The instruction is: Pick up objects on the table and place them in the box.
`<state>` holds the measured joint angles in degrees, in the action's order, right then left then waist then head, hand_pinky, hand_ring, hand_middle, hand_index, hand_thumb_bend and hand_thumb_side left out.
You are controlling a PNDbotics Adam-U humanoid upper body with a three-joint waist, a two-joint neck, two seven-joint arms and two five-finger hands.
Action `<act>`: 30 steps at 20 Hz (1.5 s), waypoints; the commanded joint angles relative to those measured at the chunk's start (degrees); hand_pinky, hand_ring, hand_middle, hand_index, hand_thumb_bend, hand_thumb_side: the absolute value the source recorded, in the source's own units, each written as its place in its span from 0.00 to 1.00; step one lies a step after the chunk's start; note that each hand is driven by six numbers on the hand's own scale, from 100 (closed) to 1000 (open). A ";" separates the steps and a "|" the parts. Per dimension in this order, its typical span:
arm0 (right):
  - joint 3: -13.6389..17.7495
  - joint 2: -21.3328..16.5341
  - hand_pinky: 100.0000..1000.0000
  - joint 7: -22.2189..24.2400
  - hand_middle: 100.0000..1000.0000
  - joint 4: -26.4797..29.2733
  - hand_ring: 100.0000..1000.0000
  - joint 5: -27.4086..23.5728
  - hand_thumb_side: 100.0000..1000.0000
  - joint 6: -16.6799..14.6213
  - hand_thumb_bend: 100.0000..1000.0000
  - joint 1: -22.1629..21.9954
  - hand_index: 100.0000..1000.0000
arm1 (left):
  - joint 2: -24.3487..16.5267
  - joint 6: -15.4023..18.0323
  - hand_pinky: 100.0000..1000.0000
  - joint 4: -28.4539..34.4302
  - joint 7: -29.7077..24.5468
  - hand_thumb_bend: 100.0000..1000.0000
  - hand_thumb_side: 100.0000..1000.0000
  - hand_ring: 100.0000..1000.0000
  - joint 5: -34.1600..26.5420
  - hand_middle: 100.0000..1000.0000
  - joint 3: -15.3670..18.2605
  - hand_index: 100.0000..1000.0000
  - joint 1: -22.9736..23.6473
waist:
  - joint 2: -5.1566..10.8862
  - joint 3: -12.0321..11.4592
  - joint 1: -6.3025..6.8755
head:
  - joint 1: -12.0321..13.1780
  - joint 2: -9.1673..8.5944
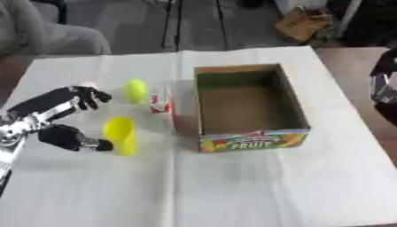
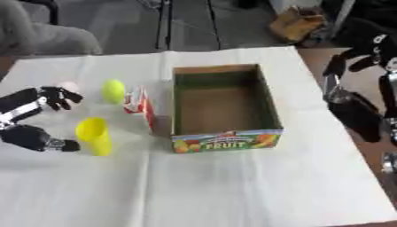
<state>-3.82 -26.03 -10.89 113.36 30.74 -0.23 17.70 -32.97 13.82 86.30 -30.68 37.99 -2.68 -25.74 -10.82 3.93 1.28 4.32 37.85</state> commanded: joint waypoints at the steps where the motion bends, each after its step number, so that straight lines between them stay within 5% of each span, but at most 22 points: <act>1: 0.19 -1.02 0.50 0.09 0.72 1.23 0.61 -0.01 0.21 -0.13 0.00 0.90 0.91 | -0.51 0.69 0.69 -2.24 0.69 0.86 0.55 0.71 3.07 0.77 -0.58 0.90 -2.08 | 0.95 0.14 -0.04 | 0.21 -0.58; 23: 0.12 -0.82 0.50 0.12 0.72 1.23 0.61 -0.20 0.21 -0.23 0.00 1.12 0.90 | 5.88 2.36 0.66 -9.95 3.56 0.82 0.59 0.64 7.03 0.72 -3.11 0.88 -4.66 | 0.95 0.73 -0.33 | 0.40 -0.75; 30: 0.14 -0.81 0.50 0.09 0.72 1.23 0.61 -0.20 0.21 -0.20 0.00 1.10 0.91 | 6.32 2.35 0.56 -10.44 3.68 0.74 0.49 0.52 7.51 0.61 -3.19 0.80 -4.64 | 0.93 0.82 -0.29 | 0.47 -0.75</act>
<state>-3.95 -26.02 -10.86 113.36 30.68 -0.25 18.13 -25.85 16.12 75.31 -27.11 45.35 -5.89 -29.43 -10.82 4.70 0.99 4.76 37.60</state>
